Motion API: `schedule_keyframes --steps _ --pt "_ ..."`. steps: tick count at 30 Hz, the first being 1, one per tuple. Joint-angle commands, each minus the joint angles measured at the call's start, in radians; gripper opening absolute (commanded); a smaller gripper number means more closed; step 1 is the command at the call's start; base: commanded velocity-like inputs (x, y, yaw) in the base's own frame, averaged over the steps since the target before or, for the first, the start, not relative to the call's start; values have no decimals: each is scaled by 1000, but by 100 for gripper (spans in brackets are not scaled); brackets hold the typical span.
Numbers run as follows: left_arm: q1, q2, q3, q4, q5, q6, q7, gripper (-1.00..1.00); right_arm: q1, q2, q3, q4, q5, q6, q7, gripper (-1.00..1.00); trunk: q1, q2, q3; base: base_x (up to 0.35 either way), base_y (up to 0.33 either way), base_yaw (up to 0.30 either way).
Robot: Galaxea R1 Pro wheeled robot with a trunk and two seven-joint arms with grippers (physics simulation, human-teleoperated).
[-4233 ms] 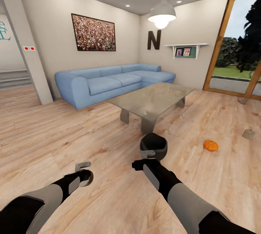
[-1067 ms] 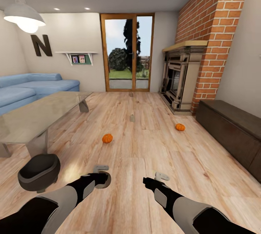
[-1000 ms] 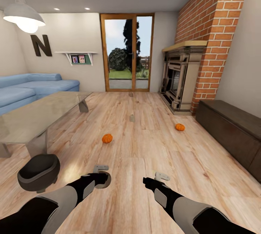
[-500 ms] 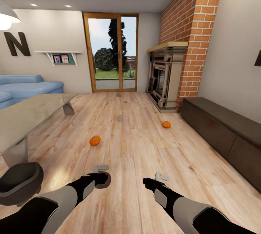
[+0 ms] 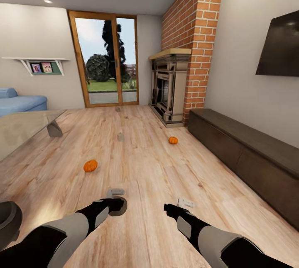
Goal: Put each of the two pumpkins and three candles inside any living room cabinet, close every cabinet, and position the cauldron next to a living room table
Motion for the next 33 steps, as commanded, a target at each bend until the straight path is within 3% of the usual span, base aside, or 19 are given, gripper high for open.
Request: schedule_keyframes --steps 1,33 --pt "-1 0 -8 0 11 4 -1 -100 -1 0 8 1 -8 -2 -3 100 0 0 -1 0 0 -291" --pt "-1 0 -8 0 11 5 -1 -100 -1 0 8 1 -8 -2 -3 100 0 0 -1 0 0 -272"
